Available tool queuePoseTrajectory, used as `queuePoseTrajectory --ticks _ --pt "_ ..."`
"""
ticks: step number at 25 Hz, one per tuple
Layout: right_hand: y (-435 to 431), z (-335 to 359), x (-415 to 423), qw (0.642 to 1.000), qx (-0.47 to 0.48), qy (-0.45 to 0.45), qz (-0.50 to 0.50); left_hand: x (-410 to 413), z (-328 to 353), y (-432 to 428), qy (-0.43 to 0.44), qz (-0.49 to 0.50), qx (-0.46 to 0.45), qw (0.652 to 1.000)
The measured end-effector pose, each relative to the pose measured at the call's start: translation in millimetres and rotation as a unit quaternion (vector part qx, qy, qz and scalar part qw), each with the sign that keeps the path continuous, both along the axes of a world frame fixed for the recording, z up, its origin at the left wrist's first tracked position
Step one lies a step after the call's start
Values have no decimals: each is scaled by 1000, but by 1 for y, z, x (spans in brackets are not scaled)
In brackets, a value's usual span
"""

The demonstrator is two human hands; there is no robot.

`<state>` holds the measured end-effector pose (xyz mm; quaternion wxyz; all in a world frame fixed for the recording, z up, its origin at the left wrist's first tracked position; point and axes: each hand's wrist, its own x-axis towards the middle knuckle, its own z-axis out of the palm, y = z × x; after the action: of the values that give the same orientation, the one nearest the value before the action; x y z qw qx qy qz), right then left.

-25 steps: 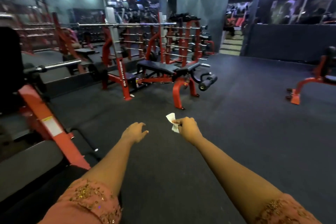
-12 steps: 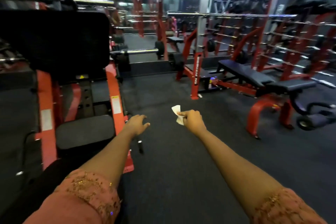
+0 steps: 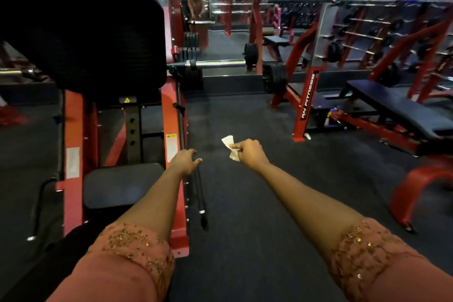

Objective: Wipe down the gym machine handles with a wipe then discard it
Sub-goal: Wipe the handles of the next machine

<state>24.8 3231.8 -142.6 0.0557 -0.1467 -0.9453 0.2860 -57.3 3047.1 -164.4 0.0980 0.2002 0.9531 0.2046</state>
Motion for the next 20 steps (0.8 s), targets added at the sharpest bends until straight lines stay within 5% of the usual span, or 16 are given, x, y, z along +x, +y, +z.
queuePoseTrajectory --ticks 12,17,20 --pt "85 -108 -269 985 -105 -110 85 -204 -111 84 -133 160 60 976" --pt "104 -197 -362 976 -150 -150 56 -262 -207 98 -212 268 116 933" --pt "110 -284 -402 968 -185 -171 13 -299 -292 103 -249 369 173 878"
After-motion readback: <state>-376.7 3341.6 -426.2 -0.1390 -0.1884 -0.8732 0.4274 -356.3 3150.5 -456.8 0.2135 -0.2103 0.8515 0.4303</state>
